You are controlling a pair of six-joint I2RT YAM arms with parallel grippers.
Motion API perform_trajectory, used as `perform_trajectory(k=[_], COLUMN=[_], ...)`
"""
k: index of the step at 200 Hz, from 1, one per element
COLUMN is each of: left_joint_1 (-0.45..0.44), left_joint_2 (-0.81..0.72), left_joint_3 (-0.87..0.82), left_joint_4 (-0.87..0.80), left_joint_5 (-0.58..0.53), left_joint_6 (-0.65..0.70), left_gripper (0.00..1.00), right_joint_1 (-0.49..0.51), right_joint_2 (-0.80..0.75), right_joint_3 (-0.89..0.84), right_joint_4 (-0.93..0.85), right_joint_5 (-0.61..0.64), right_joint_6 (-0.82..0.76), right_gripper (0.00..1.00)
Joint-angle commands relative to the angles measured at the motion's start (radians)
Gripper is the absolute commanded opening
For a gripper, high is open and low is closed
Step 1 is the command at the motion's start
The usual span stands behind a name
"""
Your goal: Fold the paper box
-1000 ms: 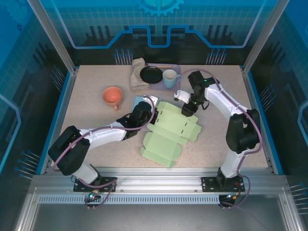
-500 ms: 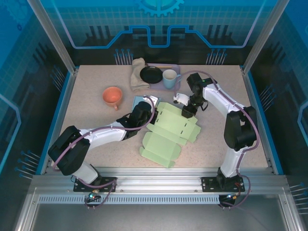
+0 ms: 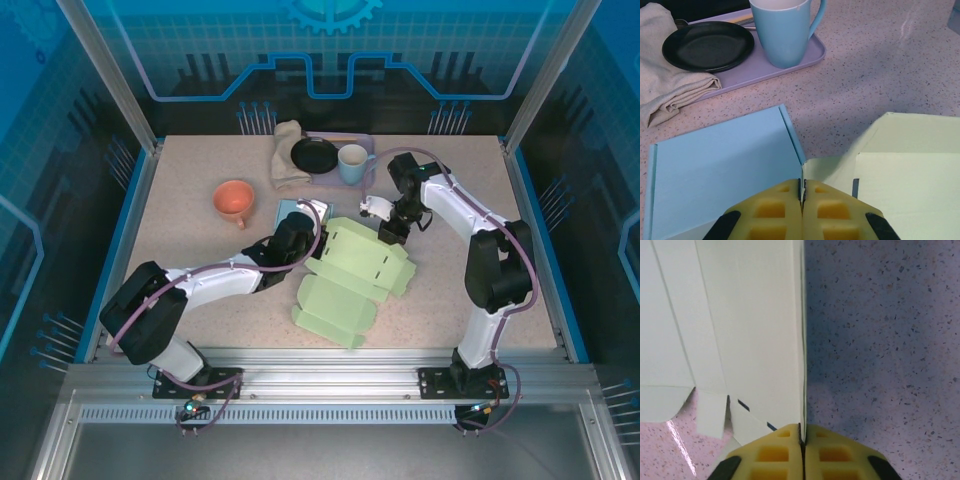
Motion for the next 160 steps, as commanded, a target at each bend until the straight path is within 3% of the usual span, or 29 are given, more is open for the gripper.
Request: perform_trajectory(k=[1, 23, 44, 84, 117, 160], left_joint_1=[0.009, 0.022, 0.041, 0.073, 0.073, 0.064], left_joint_2=[-0.041, -0.082, -0.170, -0.324, -0.379, -0.292], left_joint_3=[-0.021, -0.044, -0.053, 0.008, 0.025, 0.136], left_joint_4=[0.046, 0.016, -0.112, -0.437, -0.419, -0.427], left_joint_5=[-0.014, -0.030, -0.067, 0.035, 0.232, 0.302], left_joint_6=[-0.042, -0.121, -0.274, -0.550, -0.661, -0.737], left_gripper=[0.00, 0.02, 0.27, 0.26, 0.27, 0.24], right_joint_1=[0.007, 0.032, 0.086, 0.167, 0.175, 0.184], right_joint_2=[-0.014, -0.066, -0.114, -0.176, -0.205, -0.202], right_joint_3=[-0.013, -0.028, -0.041, -0.043, -0.046, -0.058], right_joint_4=[-0.008, 0.026, 0.048, 0.051, 0.053, 0.072], right_joint_5=[0.008, 0.078, 0.186, 0.274, 0.261, 0.272], right_joint_6=[-0.008, -0.001, 0.003, 0.002, 0.006, 0.005], right_gripper=[0.00, 0.00, 0.00, 0.00, 0.00, 0.00])
